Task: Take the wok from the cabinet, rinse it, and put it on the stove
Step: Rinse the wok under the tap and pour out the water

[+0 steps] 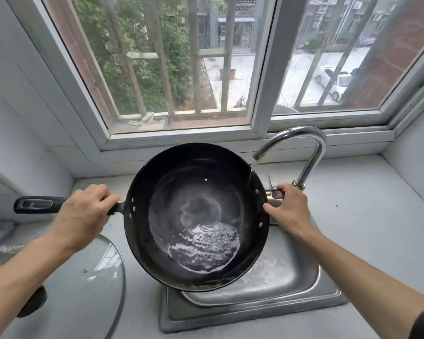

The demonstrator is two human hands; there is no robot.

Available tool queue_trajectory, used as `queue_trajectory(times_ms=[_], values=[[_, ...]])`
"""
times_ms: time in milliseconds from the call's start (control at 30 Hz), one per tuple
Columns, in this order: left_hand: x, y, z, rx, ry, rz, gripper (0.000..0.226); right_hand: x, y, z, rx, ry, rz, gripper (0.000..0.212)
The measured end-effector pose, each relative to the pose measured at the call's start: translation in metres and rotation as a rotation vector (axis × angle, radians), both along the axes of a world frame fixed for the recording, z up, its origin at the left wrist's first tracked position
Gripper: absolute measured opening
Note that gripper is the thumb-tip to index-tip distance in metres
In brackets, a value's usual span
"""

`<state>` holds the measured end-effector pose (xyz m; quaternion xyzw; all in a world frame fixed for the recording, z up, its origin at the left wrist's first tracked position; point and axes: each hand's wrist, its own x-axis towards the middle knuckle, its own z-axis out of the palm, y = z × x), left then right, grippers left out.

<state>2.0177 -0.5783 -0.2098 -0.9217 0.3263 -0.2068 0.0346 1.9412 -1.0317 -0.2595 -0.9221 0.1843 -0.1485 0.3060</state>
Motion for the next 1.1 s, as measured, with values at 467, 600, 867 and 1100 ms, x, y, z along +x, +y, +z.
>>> queue_trajectory(times_ms=[467, 600, 867, 1100], values=[[-0.031, 0.009, 0.02, 0.055, 0.061, -0.016, 0.051, -0.011, 0.011, -0.007, 0.11, 0.172, -0.025, 0.058], [-0.027, 0.016, 0.029, 0.068, 0.021, 0.017, 0.048, 0.004, 0.022, -0.006, 0.162, 0.138, -0.011, 0.056], [-0.015, 0.021, 0.039, 0.066, -0.035, 0.037, 0.043, 0.029, 0.032, -0.003, 0.206, 0.109, -0.023, 0.056], [-0.002, 0.013, 0.044, 0.044, -0.074, 0.041, 0.039, 0.049, 0.022, 0.005, 0.184, 0.081, -0.035, 0.052]])
